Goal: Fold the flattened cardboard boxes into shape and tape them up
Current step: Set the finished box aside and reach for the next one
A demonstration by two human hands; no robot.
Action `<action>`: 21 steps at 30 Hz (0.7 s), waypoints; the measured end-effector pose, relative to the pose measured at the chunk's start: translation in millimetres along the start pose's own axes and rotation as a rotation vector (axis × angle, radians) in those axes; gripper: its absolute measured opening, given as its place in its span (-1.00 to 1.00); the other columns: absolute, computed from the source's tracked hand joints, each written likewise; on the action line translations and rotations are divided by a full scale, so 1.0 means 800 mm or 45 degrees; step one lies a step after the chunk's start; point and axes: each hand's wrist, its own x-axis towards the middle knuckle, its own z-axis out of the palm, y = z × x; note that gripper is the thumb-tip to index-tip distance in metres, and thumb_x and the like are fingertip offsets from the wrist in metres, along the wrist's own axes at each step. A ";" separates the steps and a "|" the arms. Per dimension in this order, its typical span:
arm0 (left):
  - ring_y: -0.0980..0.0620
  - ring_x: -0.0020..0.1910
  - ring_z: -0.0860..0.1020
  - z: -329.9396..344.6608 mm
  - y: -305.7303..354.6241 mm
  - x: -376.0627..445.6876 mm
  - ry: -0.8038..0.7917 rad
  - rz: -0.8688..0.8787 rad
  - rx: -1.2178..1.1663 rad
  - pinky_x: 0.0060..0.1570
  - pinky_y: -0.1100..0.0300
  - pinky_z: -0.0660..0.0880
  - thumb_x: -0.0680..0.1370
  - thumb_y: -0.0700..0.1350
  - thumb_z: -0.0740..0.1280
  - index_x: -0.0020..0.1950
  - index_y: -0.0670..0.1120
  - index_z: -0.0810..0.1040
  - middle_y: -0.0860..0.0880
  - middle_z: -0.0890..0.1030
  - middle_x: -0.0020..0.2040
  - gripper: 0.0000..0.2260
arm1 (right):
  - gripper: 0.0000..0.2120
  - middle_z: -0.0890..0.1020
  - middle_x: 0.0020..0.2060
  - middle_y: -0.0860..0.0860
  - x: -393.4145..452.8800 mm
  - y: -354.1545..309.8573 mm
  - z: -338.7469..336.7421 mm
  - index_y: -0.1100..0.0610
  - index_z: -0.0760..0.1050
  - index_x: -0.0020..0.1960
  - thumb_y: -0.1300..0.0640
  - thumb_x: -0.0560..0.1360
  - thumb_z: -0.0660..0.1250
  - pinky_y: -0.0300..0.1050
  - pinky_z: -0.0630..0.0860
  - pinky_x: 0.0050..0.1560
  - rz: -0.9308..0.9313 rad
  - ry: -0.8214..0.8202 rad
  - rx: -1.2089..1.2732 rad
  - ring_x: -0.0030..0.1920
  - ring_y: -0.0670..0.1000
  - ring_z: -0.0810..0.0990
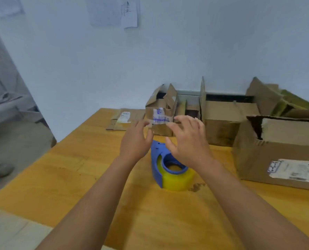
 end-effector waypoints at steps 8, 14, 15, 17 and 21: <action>-0.05 0.41 0.33 0.013 -0.150 0.050 -0.222 -0.268 0.250 0.31 0.04 0.37 0.59 0.00 0.29 0.44 -0.05 0.41 -0.06 0.38 0.42 -0.58 | -0.58 0.36 0.41 -0.02 0.086 -0.033 0.094 -0.08 0.42 0.39 -0.16 0.57 0.21 0.12 0.01 0.48 -0.013 -0.363 0.067 0.46 0.02 0.19; -0.13 0.57 0.10 0.069 -0.189 0.116 -0.460 -0.217 0.393 0.53 -0.06 0.09 0.57 0.07 0.23 0.58 0.01 0.18 -0.09 0.13 0.61 -0.41 | -0.58 0.36 0.39 -0.04 0.127 -0.008 0.127 -0.08 0.44 0.39 -0.17 0.57 0.21 0.10 0.03 0.47 -0.012 -0.404 0.068 0.43 0.02 0.21; -0.13 0.59 0.03 0.078 -0.193 0.126 -0.524 -0.210 0.425 0.54 -0.10 0.03 0.58 0.10 0.20 0.60 0.04 0.13 -0.07 0.06 0.63 -0.40 | -0.58 0.35 0.39 -0.04 0.130 -0.006 0.130 -0.09 0.44 0.39 -0.17 0.57 0.21 0.09 0.02 0.46 -0.015 -0.398 0.067 0.44 0.02 0.20; -0.15 0.59 0.01 0.092 -0.201 0.140 -0.616 -0.226 0.471 0.53 -0.14 -0.02 0.59 0.18 0.13 0.60 0.06 0.10 -0.06 0.03 0.63 -0.41 | -0.58 0.35 0.39 -0.05 0.133 -0.001 0.137 -0.10 0.44 0.39 -0.19 0.57 0.20 0.07 0.01 0.45 -0.024 -0.389 0.072 0.44 0.01 0.18; -0.20 0.45 0.25 0.099 -0.203 0.143 -0.569 -0.192 0.554 0.39 -0.13 0.20 0.57 0.25 0.11 0.49 0.05 0.27 -0.08 0.27 0.54 -0.46 | -0.58 0.37 0.36 -0.05 0.136 0.000 0.145 -0.08 0.46 0.37 -0.18 0.57 0.21 0.07 0.04 0.44 -0.026 -0.391 0.091 0.43 -0.01 0.19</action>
